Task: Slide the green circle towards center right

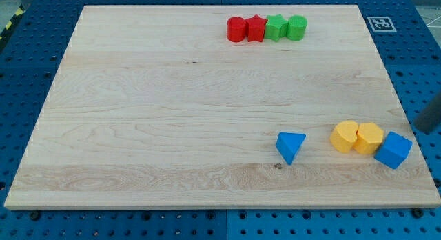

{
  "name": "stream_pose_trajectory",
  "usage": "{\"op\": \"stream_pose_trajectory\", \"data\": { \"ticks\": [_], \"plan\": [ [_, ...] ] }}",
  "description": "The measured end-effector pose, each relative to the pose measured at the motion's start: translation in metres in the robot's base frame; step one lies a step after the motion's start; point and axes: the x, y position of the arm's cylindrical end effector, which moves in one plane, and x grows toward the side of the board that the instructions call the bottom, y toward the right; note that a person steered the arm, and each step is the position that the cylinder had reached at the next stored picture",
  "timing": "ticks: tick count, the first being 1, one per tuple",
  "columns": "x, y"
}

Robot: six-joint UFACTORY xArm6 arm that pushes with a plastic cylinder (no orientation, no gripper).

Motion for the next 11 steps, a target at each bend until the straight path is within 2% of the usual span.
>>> {"op": "stream_pose_trajectory", "data": {
  "ticks": [3, 4, 5, 7, 8, 11],
  "plan": [
    [-0.185, -0.081],
    [-0.227, -0.123],
    [-0.239, -0.156],
    [-0.237, -0.166],
    [-0.221, -0.164],
    [-0.141, -0.171]
  ]
}}
